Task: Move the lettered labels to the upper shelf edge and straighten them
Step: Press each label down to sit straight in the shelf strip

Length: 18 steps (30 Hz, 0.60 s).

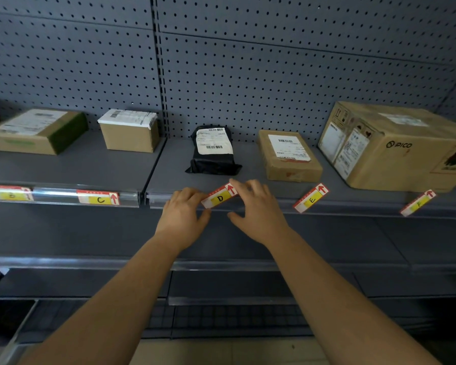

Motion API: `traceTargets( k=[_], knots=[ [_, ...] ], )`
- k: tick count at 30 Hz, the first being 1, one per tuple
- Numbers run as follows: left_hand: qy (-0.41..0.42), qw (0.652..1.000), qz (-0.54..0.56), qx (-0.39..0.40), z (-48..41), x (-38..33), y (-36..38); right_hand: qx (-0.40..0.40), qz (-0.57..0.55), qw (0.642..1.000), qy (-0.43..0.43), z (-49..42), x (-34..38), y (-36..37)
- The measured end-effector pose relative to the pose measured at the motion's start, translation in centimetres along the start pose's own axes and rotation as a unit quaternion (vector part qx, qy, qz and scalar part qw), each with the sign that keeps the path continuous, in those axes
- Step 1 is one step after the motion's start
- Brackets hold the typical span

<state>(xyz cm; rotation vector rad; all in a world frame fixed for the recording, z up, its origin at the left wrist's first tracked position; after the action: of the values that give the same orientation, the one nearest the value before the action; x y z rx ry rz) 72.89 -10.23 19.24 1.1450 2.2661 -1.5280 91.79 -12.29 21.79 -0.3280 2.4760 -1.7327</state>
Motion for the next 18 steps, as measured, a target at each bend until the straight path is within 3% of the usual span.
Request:
traceTargets(
  k=[18],
  knots=[
    [0.002,0.999,-0.035,0.006,-0.2,-0.6,0.5,0.030,0.011,0.999,0.011,1.7,-0.4,1.9]
  ],
)
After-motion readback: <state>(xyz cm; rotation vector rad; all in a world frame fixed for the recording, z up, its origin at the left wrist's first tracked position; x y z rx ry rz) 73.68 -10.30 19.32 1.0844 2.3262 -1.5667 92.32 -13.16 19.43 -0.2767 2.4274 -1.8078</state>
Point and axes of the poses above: each hand's wrist, its own z-axis away from the middle knuckle, its own y-axis out of the palm, x = y × z, the point moved 2 cm from there along -z, towards the middle knuckle, and after that the axes turned 10 degrees about z, right-handed, at the moved point
